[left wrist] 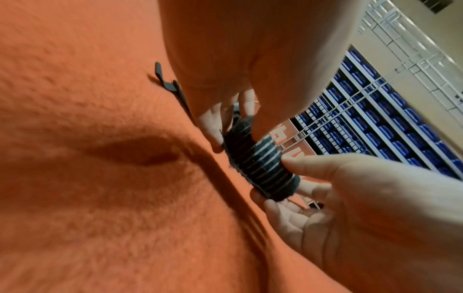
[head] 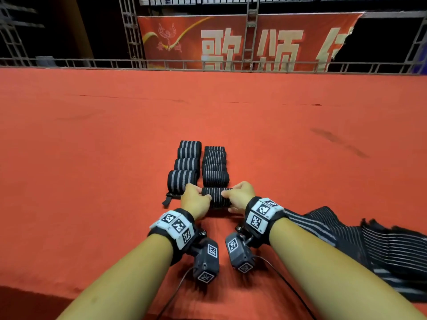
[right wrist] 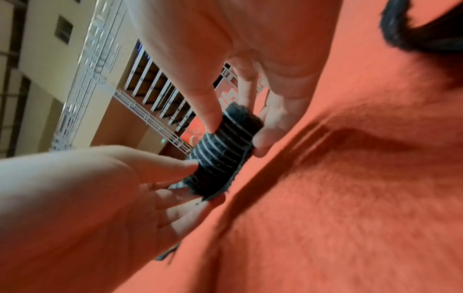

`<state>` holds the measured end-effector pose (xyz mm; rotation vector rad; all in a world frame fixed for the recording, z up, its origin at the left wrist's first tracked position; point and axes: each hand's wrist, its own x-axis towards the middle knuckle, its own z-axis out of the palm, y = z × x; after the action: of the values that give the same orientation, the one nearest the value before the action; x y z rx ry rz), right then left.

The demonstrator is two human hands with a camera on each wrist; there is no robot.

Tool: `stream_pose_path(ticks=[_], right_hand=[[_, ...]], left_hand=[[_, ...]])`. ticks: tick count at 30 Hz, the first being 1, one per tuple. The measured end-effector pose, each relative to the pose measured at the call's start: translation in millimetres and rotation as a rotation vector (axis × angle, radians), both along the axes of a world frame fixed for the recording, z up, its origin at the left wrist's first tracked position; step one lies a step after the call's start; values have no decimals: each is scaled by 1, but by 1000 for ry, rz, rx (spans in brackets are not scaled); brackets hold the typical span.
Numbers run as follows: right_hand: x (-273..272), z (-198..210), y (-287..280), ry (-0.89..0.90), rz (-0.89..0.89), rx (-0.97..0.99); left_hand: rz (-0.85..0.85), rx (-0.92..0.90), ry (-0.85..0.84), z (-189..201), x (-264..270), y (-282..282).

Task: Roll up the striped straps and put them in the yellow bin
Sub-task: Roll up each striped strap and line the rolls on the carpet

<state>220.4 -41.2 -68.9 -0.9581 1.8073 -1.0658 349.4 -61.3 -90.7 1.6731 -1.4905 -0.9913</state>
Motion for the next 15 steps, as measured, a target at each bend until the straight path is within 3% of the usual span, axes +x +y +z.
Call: stream_pose_path(ticks=[3, 5, 15], right_hand=[[-1, -13, -15, 361, 93, 24], [-5, -18, -26, 480, 161, 11], [-12, -26, -80, 530, 196, -64]], left_hand=[[-9, 3, -104, -11, -6, -7], [-31, -8, -114, -16, -11, -14], [-106, 5, 11, -19, -25, -52]])
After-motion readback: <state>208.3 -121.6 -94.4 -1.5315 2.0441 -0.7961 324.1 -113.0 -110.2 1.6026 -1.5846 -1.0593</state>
